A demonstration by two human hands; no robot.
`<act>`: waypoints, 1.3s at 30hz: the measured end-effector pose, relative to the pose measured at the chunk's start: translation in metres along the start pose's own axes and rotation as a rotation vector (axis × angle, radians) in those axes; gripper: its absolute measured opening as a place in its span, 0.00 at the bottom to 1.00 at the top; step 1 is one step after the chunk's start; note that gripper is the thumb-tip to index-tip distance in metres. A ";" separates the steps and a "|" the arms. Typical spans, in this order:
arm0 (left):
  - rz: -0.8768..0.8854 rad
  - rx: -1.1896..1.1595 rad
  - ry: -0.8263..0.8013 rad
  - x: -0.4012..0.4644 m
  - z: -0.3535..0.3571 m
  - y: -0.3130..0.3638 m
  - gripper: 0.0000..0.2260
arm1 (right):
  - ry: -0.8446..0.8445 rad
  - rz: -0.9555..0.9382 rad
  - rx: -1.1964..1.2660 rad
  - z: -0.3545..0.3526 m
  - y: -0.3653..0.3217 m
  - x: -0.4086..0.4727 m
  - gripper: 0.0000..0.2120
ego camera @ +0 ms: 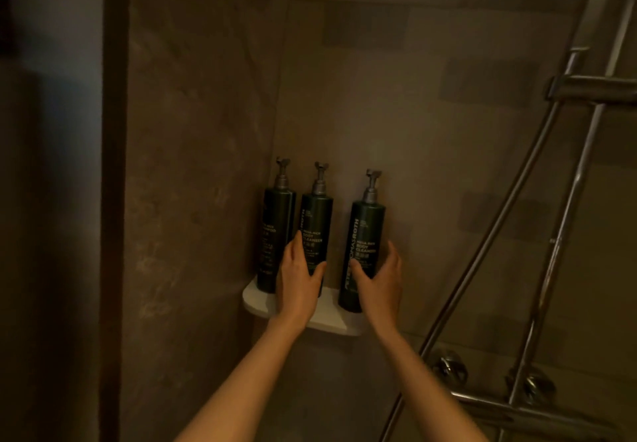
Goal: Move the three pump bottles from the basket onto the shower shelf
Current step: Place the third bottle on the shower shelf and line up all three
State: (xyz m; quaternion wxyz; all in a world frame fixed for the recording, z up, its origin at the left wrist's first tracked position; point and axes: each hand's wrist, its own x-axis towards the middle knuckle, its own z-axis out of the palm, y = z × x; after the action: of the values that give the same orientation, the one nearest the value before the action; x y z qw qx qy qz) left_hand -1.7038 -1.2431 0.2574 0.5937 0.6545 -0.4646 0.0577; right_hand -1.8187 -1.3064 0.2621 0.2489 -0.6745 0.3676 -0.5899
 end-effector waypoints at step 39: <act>-0.045 -0.049 0.023 0.019 0.009 -0.002 0.35 | -0.170 -0.056 0.132 0.011 0.008 0.020 0.29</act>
State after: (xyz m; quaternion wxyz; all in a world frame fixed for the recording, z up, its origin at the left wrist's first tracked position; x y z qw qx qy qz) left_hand -1.6961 -1.2612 0.2657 0.6159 0.6495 -0.4441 0.0406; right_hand -1.8090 -1.3280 0.2664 0.3065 -0.7143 0.2867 -0.5600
